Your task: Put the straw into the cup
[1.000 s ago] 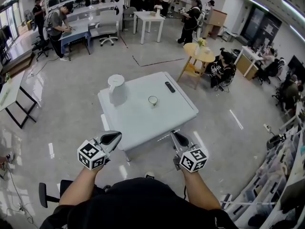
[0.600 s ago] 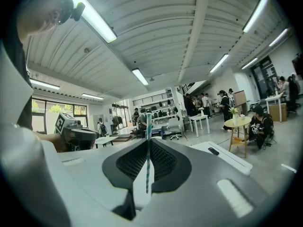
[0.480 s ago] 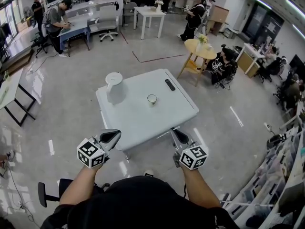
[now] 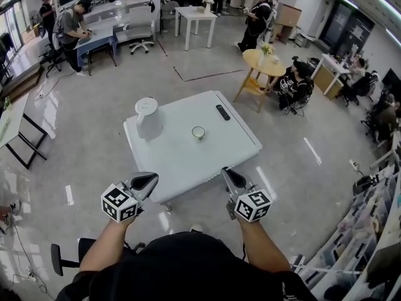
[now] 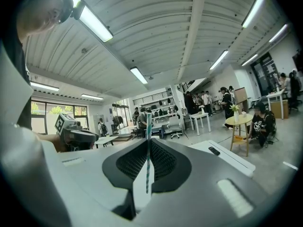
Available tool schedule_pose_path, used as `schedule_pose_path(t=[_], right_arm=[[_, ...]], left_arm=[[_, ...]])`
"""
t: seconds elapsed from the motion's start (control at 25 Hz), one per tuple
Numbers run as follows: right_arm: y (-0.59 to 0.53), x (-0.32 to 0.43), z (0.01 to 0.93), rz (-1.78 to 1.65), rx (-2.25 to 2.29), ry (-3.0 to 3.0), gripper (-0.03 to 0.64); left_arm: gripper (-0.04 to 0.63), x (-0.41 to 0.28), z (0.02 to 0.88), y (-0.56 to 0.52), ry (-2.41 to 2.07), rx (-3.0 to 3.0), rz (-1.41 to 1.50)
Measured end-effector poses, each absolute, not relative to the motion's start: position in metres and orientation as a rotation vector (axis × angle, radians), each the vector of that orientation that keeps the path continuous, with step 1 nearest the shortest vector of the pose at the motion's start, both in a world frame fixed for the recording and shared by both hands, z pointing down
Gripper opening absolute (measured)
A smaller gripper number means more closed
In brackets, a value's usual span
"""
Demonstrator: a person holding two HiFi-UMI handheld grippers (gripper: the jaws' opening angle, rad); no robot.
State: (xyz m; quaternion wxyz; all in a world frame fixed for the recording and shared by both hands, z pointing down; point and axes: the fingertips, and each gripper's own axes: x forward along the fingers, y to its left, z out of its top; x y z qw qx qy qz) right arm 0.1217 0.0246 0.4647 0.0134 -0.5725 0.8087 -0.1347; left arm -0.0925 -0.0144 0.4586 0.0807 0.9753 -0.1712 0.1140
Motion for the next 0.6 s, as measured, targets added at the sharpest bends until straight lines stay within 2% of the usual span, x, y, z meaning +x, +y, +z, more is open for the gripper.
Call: schedule_pose_path(t=[0.6], right_arm=[[-0.018,0.145,0.472,-0.438,-1.751,2.548,0.044]], left_arm=[[0.001,-0.069,0.465,-0.048,-0.532,2.888,0.350]])
